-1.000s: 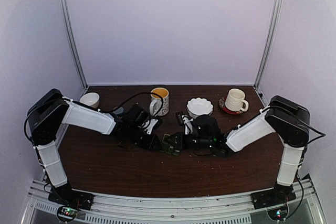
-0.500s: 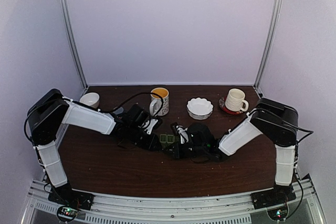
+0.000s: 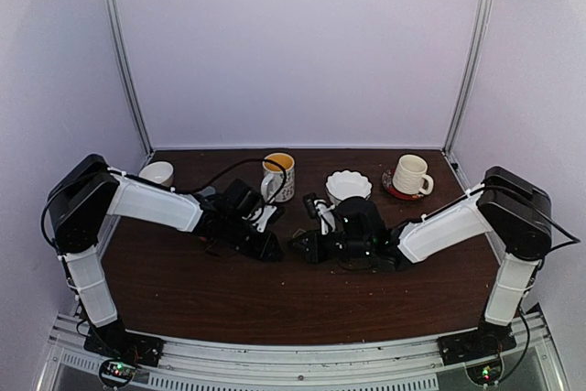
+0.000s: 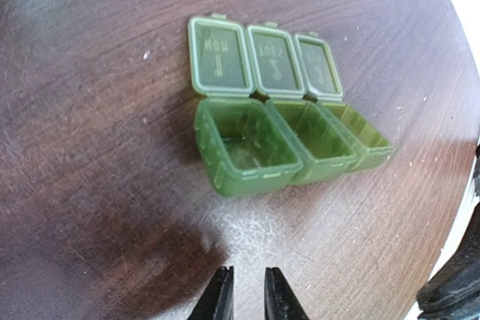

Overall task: Sort the pills into containers
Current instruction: Pick up the pill bottle from the center of the board.

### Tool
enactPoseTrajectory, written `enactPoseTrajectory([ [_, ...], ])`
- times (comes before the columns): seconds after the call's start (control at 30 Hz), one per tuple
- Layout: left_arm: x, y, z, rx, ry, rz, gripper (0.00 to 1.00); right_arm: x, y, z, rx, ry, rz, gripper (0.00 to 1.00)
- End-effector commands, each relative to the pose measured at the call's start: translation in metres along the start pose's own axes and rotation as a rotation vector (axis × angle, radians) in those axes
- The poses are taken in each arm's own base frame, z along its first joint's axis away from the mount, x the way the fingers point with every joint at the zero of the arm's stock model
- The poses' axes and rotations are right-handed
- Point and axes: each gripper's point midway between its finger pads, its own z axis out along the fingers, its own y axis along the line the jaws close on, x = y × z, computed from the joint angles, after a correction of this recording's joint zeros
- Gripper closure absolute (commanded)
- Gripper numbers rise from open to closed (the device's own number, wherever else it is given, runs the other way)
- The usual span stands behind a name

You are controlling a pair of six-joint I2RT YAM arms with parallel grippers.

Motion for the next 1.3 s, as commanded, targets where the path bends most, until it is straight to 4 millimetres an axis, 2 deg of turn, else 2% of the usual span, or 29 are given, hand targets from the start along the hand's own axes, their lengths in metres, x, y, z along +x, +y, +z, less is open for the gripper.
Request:
enactPoseTrajectory([
  [0.0,-0.022,-0.011,-0.013,0.007,-0.061,0.041,0.82,-0.011,-0.011,-0.009,0.044,-0.038,-0.003,1.00],
  [0.13,-0.030,-0.011,-0.038,-0.041,-0.138,0.053,0.83,-0.024,-0.019,-0.024,0.070,-0.094,0.002,1.00],
  [0.23,-0.038,-0.003,-0.071,-0.140,-0.211,0.069,0.81,-0.031,-0.019,-0.035,0.092,-0.113,-0.023,1.00],
  [0.33,-0.046,0.006,-0.112,-0.253,-0.281,0.084,0.76,-0.036,-0.019,-0.042,0.107,-0.118,-0.049,1.00],
  [0.47,-0.052,0.023,-0.160,-0.391,-0.347,0.082,0.59,-0.040,-0.016,-0.048,0.111,-0.124,-0.068,0.99],
  [0.53,-0.050,0.033,-0.179,-0.448,-0.362,0.068,0.46,-0.042,-0.015,-0.050,0.110,-0.127,-0.071,0.99],
  [0.67,-0.038,0.070,-0.206,-0.561,-0.354,-0.003,0.21,-0.043,-0.014,-0.052,0.106,-0.133,-0.072,0.97],
  [0.77,-0.027,0.097,-0.209,-0.594,-0.313,-0.063,0.12,-0.042,-0.014,-0.052,0.105,-0.131,-0.071,0.97],
  [0.87,-0.022,0.112,-0.205,-0.607,-0.279,-0.094,0.03,-0.042,-0.014,-0.053,0.104,-0.130,-0.072,0.97],
  [1.07,-0.026,0.137,-0.193,-0.626,-0.233,-0.133,0.03,-0.041,-0.014,-0.053,0.098,-0.127,-0.070,0.97],
  [1.27,-0.031,0.146,-0.182,-0.599,-0.210,-0.136,0.14,-0.039,-0.014,-0.055,0.101,-0.126,-0.069,0.96],
])
